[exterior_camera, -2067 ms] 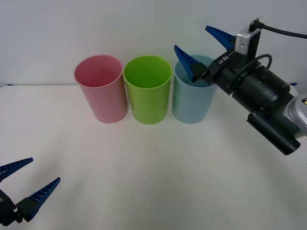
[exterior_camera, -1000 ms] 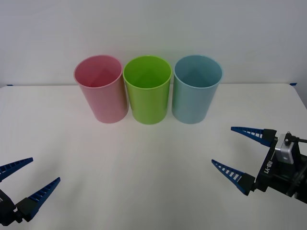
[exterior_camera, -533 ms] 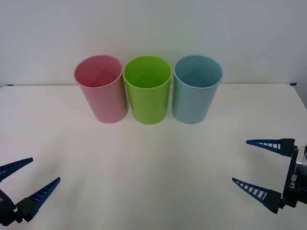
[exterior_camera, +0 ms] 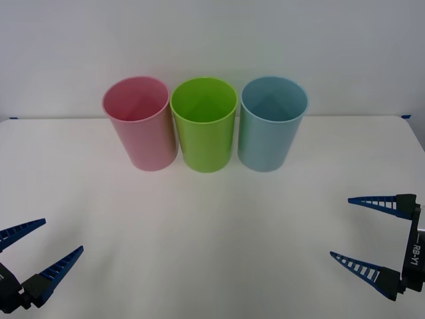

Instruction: Put cans in the blue bin and PET bottles in the pink bin and trash in the green bin.

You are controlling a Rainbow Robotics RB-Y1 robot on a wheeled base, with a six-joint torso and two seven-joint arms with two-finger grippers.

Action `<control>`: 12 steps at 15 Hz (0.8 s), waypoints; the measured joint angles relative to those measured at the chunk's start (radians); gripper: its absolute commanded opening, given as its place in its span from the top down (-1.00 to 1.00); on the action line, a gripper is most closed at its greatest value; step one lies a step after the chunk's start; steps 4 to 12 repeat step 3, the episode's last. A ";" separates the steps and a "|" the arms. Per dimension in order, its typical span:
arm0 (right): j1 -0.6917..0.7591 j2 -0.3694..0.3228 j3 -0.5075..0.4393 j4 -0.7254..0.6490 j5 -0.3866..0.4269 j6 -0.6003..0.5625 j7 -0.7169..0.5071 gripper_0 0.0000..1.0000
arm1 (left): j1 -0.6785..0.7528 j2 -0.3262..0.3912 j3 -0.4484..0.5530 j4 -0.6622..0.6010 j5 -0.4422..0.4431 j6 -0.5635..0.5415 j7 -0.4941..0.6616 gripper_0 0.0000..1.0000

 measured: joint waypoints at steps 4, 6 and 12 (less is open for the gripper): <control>0.000 0.000 0.000 0.000 0.000 0.000 0.000 -1.00 | 0.000 0.000 0.000 0.000 0.000 0.000 0.000 -1.00; 0.000 0.000 0.000 0.000 0.000 0.000 0.000 -1.00 | 0.000 0.000 0.000 0.000 0.000 0.000 0.000 -1.00; 0.000 0.000 0.000 0.000 0.000 0.000 0.000 -1.00 | 0.000 0.000 0.000 0.000 0.000 0.000 0.000 -1.00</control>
